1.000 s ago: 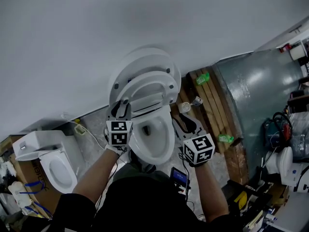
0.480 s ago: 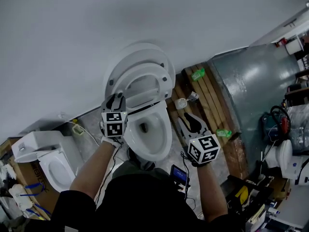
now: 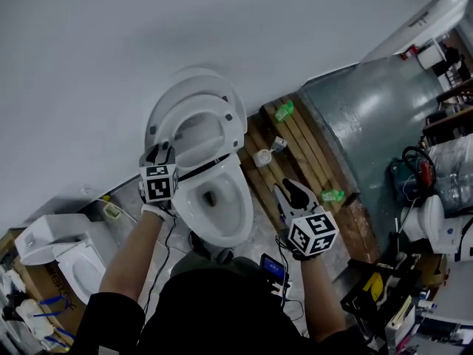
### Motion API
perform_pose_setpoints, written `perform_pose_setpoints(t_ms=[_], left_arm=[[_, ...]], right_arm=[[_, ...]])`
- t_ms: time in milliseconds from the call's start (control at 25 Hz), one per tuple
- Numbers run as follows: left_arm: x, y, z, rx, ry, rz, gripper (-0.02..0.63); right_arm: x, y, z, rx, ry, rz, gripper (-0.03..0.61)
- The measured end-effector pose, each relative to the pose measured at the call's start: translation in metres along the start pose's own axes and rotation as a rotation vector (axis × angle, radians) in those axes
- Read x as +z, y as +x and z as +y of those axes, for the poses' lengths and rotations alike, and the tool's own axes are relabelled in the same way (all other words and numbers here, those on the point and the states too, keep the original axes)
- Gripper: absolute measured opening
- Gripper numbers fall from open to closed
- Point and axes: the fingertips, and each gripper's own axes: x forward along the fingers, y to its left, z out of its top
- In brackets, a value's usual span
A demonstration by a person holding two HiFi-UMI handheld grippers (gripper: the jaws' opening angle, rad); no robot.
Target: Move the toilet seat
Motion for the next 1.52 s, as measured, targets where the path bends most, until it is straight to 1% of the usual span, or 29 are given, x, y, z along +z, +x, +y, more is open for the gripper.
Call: perform_pose_setpoints(t_ms=[160,280,440,560,640,760,840,920,1040,1080,1160,1240,1320,1520], left_arm=[[0.010,-0.018,-0.006,-0.012,-0.009,-0.046,0.164],[0.021,-0.051,-0.029,-0.080,-0.045,-0.089,0.164],[0.046,-0.120,-0.077,-0.205,-0.081,-0.184,0.164],[0.061,-0.174,-0.113,-0.255,-0.079,-0.261,0.164],[0.065,-0.209,-0.137,-0.281,-0.071,-0.307,0.164],[0.060,-0.262,-0.169,-0.300,-0.061,-0.352,0.163],[0.046,-0.292,-0.191,-0.309,-0.068,-0.357,0.155],[0.025,-0.318,-0.214,-0.324,-0.085,-0.348,0.128],[-0.008,-0.357,-0.240,-0.329,-0.091,-0.349,0.081],[-0.016,-0.370,-0.246,-0.325,-0.082,-0.356,0.070],[-0.028,-0.393,-0.256,-0.314,-0.049,-0.379,0.048],[-0.031,-0.413,-0.268,-0.307,-0.013,-0.426,0.037],[-0.028,-0.429,-0.278,-0.313,0.004,-0.479,0.034],[-0.022,-0.459,-0.283,-0.329,0.025,-0.530,0.032]], right_arm=[[-0.003,-0.026,-0.011,-0.034,0.039,-0.038,0.130],[-0.002,-0.042,-0.015,-0.040,0.061,-0.075,0.129],[0.007,-0.071,-0.017,-0.026,0.052,-0.121,0.129],[0.013,-0.097,-0.022,-0.006,0.031,-0.153,0.129],[0.016,-0.116,-0.023,0.022,0.001,-0.169,0.129],[0.020,-0.148,-0.021,0.056,-0.069,-0.200,0.113],[0.024,-0.170,-0.020,0.069,-0.111,-0.235,0.100],[0.026,-0.191,-0.014,0.090,-0.144,-0.269,0.097],[0.019,-0.215,0.011,0.171,-0.201,-0.294,0.090],[0.016,-0.222,0.024,0.208,-0.222,-0.297,0.073],[0.009,-0.236,0.050,0.280,-0.252,-0.302,0.061],[0.003,-0.250,0.074,0.340,-0.255,-0.307,0.060],[-0.002,-0.262,0.095,0.379,-0.239,-0.315,0.060],[-0.008,-0.280,0.140,0.414,-0.214,-0.340,0.060]])
